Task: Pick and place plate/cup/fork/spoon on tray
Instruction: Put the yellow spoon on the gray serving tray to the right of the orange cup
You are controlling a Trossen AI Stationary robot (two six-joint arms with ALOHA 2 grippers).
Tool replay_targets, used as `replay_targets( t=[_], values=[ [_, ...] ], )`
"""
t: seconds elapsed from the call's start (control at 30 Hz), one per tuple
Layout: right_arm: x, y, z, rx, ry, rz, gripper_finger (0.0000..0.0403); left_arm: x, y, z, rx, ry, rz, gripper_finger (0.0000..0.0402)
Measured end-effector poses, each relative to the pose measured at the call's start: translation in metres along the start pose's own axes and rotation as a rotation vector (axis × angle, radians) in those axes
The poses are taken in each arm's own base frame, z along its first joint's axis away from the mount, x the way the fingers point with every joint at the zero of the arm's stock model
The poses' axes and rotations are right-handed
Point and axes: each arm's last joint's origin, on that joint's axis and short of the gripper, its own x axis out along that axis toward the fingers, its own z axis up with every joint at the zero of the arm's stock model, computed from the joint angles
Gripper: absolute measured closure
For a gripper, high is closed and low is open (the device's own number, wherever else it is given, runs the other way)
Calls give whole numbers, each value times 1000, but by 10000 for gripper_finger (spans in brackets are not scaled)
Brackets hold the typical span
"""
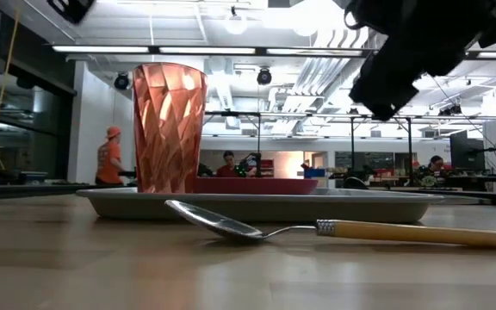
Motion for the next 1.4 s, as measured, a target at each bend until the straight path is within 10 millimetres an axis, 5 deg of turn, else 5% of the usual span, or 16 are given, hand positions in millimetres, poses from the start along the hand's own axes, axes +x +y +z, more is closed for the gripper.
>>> replay_targets(
  t=[0.13, 0.37, 0.63, 0.8, 1.03, 1.17, 1.4],
  values=[
    [29, 13, -10, 12, 111, -1, 230, -4, 14, 6, -40, -78, -48, 401],
    [77, 34, -18, -28, 296, -148, 230, -7, 25, 17, -66, -194, 124, 401],
    [105, 45, -21, -99, 435, -287, 230, 1, 22, 13, -130, -204, 201, 401],
    [105, 43, -23, -70, 438, -349, 242, 6, 20, 10, -123, -198, 217, 401],
    [103, 44, -26, -107, 461, -374, 367, 6, 23, 12, -123, -214, 249, 401],
    [100, 46, -25, -155, 505, -303, 373, 5, 24, 13, -89, -227, 283, 401],
    [54, 55, -9, -176, 585, -249, 383, 1, 25, 20, -55, -266, 285, 401]
  ],
)
